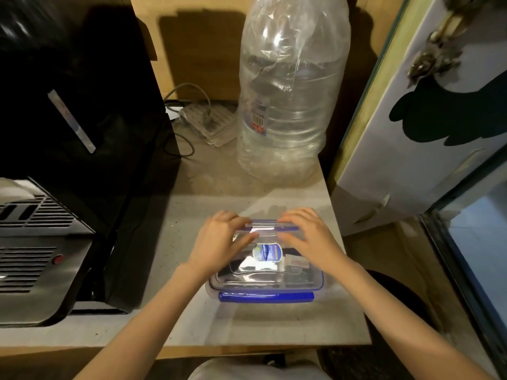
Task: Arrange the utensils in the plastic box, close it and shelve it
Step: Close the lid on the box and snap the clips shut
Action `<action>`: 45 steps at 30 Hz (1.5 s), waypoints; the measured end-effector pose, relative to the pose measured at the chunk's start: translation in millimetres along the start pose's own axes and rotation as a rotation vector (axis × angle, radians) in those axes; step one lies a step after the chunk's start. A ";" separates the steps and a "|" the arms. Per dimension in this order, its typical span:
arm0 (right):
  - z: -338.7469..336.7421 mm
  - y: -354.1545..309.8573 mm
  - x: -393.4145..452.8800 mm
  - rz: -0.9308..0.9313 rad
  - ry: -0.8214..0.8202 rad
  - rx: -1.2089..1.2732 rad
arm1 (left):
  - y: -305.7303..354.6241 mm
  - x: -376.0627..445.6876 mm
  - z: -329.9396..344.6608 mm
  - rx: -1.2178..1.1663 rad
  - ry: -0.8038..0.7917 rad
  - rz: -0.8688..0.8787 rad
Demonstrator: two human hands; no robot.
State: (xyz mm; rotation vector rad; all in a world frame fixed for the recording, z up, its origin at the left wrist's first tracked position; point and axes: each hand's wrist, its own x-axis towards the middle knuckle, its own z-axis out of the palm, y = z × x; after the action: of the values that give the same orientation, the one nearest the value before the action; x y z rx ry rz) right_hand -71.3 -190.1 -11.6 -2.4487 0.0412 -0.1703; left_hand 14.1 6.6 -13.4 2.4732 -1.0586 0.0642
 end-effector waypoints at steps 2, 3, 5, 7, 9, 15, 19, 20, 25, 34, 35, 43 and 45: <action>-3.0 5.2 16.7 0.050 -0.044 -0.051 | -3.6 16.2 2.2 0.014 -0.022 -0.099; -3.9 7.3 23.5 0.068 -0.079 -0.071 | -5.1 23.2 3.2 0.024 -0.042 -0.142; -4.3 10.8 33.8 0.122 -0.178 -0.080 | -8.0 33.3 7.3 0.013 -0.115 -0.219; -3.0 13.0 39.7 0.193 -0.285 -0.062 | -10.8 39.5 10.8 -0.021 -0.224 -0.295; -0.6 17.4 42.9 0.229 -0.351 -0.108 | -12.0 42.4 12.5 -0.048 -0.313 -0.336; 1.9 23.7 44.5 0.235 -0.370 -0.126 | -13.9 41.3 16.3 0.002 -0.346 -0.313; 1.8 22.7 44.0 0.193 -0.308 -0.071 | -13.5 40.8 15.6 -0.045 -0.291 -0.303; 1.4 21.8 43.5 0.190 -0.294 -0.043 | -13.9 39.7 15.7 -0.074 -0.264 -0.286; 3.8 18.5 37.7 0.128 -0.202 -0.018 | -12.0 32.1 15.0 -0.059 -0.146 -0.190; 5.0 8.1 30.6 0.188 -0.112 0.183 | -11.5 34.6 14.8 -0.002 -0.045 -0.106; 4.4 6.5 30.7 0.189 -0.109 0.183 | -11.7 34.4 15.6 0.003 -0.033 -0.095; 4.4 8.4 25.6 0.244 0.021 0.107 | -9.3 22.6 10.3 0.045 -0.057 -0.203; 2.7 13.5 21.4 0.297 0.101 0.017 | -14.5 11.5 7.8 -0.067 -0.038 -0.273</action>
State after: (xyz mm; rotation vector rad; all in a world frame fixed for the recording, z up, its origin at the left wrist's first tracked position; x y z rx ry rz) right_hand -49.5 -200.4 -19.7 -2.3814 0.4431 -0.1611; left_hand 31.3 4.3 -23.5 2.5413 -0.7169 -0.1012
